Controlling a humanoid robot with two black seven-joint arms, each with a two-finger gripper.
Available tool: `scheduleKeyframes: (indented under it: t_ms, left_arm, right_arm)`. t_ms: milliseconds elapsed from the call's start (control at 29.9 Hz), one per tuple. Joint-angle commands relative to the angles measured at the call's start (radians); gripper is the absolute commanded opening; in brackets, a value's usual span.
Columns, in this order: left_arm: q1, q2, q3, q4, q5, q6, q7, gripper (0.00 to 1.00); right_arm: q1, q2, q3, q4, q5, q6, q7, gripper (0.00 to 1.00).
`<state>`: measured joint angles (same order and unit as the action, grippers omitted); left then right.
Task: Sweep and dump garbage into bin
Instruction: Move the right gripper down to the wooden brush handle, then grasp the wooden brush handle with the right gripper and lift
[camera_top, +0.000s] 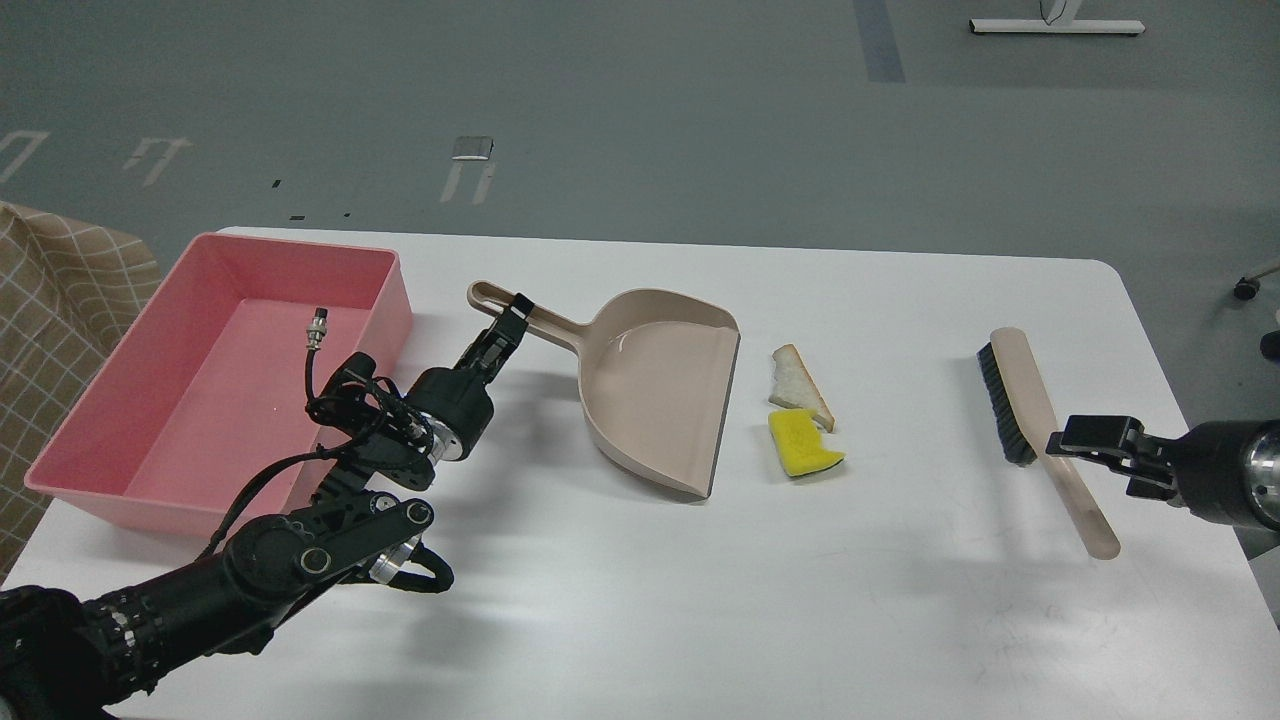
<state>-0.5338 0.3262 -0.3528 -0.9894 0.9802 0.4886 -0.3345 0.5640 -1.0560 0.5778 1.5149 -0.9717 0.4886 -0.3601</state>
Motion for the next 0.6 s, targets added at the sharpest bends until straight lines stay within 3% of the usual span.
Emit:
scheduleKeyframes:
  t_ms: [0,201,435,568]
  left_arm:
    - [0.002,0.001,0.0,0.001,0.0,0.0,0.0,0.0]
    - [0.0,-0.006,0.0,0.0,0.0,0.0,0.002,0.0]
    - [0.0,-0.004,0.0,0.0,0.0,0.0,0.002,0.0]
    - [0.0,-0.004,0.0,0.0,0.0,0.0,0.002,0.0]
  right_arm:
    - [-0.001,0.004,-0.019,0.002,-0.016,0.0,0.0,0.87]
    - [-0.007,0.01,-0.022,0.002,-0.028,0.0,0.0,0.75]
    - [-0.038,0.01,-0.024,0.002,-0.033,0.0,-0.002,0.71]
    - [-0.041,0.01,-0.022,0.002,-0.032,0.0,-0.002,0.63]
